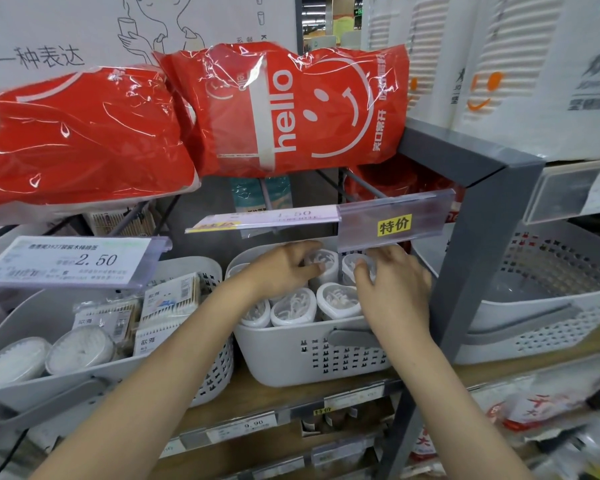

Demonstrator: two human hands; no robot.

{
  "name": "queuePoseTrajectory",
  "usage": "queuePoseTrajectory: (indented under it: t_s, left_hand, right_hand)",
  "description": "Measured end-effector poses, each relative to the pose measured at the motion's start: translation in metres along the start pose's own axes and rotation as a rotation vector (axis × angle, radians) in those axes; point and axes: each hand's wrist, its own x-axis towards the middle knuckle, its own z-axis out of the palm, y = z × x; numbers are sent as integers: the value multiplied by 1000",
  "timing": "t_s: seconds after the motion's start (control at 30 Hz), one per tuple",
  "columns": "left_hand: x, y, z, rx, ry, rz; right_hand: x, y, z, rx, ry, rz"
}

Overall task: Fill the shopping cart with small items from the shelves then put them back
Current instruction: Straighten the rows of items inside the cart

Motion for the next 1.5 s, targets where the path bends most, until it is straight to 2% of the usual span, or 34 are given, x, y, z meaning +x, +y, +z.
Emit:
queuePoseTrajectory:
  t_s: [0.27,0.47,0.63,0.77,0.97,1.1,1.33,1.5]
  left_hand:
    - [1,1,1,-18,72,25]
    - [-24,17,-14,85,214,58]
    - [-111,13,-16,283,387,128]
    - [-210,-14,-9,422,447,28]
    - [-383,-68,21,361,465,-466]
    - [-508,-86,50,236,592,-866]
    - [-692,-49,110,-3,894,-1448]
    - [-788,-22,146,-124,1065,-1740]
  right_hand:
    - [-3,1,-1,28,37,-56]
    - [-8,-4,-1,144,43,-215]
    - [-34,-19,2,253,58,-369]
    - [-68,-50,6,355,-15,-517]
    - [-147,-137,33,497,-326,-768]
    - [-227,-206,58,497,-603,-977]
    - [-381,-311,69,520,-1093,-1366]
    - [-480,-355,77,478,-1278,-1541]
